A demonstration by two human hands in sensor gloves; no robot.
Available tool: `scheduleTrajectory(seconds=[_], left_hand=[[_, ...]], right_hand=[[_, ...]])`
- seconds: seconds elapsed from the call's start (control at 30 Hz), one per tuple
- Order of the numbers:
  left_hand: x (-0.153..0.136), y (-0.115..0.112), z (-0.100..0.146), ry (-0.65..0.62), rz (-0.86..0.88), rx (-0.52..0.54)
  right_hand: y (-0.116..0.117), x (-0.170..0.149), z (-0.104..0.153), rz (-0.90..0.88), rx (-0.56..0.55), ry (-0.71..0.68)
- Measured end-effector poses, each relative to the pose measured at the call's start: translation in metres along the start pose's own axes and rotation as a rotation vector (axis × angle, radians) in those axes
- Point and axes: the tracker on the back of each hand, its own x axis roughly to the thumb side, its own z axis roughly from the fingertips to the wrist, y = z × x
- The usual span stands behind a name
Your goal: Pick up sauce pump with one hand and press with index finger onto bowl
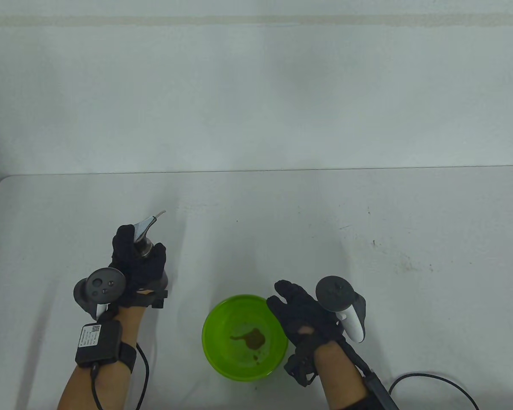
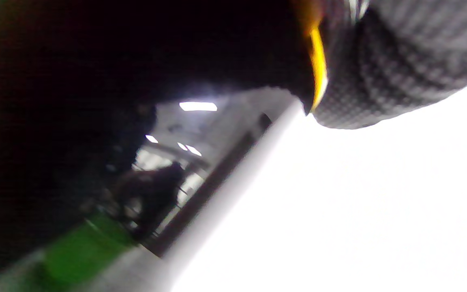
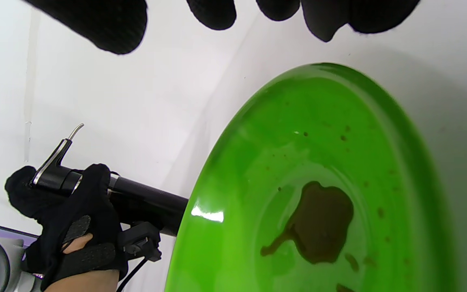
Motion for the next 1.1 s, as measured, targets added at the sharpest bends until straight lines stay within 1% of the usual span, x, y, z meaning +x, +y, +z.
scheduleTrajectory(seconds=[0.13,0.23,0.3,0.33,0.37,0.43,0.5,0.53,0.57,0.63,0.7,0.77,0.83,0.93,1.0,1.07,1.1], left_hand=[[-0.001,-0.001,0.003,0.010,0.005,-0.018],[0.001,0.002,0.005,0.005,-0.008,-0.079],[0.006,0.008,0.003,0.006,-0.013,-0.088],[0.009,0.013,0.003,0.000,-0.019,-0.059],[0.014,0.017,0.001,-0.004,-0.004,-0.071],[0.023,0.027,-0.001,-0.020,0.007,-0.071],[0.035,0.039,0.004,-0.015,0.032,-0.035],[0.040,0.042,0.006,-0.018,0.050,-0.043],[0.047,0.046,0.008,-0.037,0.049,-0.063],[0.061,0.055,0.009,-0.092,0.028,-0.058],[0.075,0.063,0.009,-0.114,0.068,-0.053],[0.092,0.068,0.009,-0.121,0.142,-0.076],[0.108,0.069,0.012,-0.066,0.240,-0.105],[0.127,0.058,0.020,-0.072,0.400,-0.229],[0.136,0.046,0.027,-0.065,0.473,-0.361],[0.142,0.026,0.036,-0.056,0.597,-0.551],[0.143,0.017,0.041,-0.044,0.656,-0.619]], right_hand=[[0.000,-0.001,0.000,0.000,-0.002,0.002],[-0.001,-0.001,0.000,-0.005,-0.002,0.006],[-0.001,-0.001,0.000,-0.007,-0.003,0.007],[-0.001,-0.001,0.000,-0.006,-0.004,0.006],[-0.001,-0.001,-0.001,-0.006,-0.005,0.005],[-0.001,-0.001,-0.001,-0.005,-0.006,0.002],[-0.001,-0.001,-0.001,-0.003,-0.004,0.000],[-0.001,-0.001,-0.001,-0.004,-0.004,-0.001],[-0.001,-0.001,-0.001,-0.006,-0.010,-0.007],[-0.002,0.000,0.000,0.004,-0.024,-0.013],[-0.003,0.000,0.000,0.003,-0.035,-0.019],[-0.003,0.000,0.001,0.001,-0.041,-0.022],[-0.004,0.000,0.001,0.005,-0.050,-0.006],[-0.005,0.001,0.002,-0.004,-0.065,-0.014],[-0.007,0.002,0.004,-0.004,-0.081,-0.030],[-0.008,0.004,0.005,0.004,-0.082,-0.056],[-0.008,0.004,0.005,0.002,-0.077,-0.073]])
